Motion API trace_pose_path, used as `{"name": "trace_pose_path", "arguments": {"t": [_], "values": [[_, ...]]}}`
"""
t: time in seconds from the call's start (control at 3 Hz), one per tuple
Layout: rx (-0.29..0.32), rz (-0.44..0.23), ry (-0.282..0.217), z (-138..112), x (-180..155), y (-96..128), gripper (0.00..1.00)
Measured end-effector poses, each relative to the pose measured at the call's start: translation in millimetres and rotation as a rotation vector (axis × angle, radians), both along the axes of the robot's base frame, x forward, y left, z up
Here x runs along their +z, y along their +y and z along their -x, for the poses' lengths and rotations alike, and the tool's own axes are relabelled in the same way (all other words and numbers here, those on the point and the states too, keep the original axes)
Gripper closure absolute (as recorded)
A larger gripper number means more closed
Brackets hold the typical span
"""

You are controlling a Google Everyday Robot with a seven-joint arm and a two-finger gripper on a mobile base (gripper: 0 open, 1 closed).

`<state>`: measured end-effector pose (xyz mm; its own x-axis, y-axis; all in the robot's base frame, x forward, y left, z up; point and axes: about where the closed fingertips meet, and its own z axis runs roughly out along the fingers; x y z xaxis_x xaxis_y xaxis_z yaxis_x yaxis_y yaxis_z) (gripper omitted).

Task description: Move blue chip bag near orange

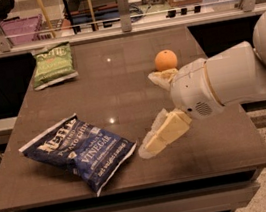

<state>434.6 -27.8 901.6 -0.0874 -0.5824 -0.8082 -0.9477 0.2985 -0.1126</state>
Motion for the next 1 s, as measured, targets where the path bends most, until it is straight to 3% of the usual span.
{"name": "trace_pose_path", "arguments": {"t": [0.33,0.67,1.0], "values": [[0.027,-0.055,-0.006,0,-10,14,0.00],[0.088,-0.158,-0.023,6,-19,51,0.00],[0.089,-0.157,-0.023,6,-18,51,0.00]]}}
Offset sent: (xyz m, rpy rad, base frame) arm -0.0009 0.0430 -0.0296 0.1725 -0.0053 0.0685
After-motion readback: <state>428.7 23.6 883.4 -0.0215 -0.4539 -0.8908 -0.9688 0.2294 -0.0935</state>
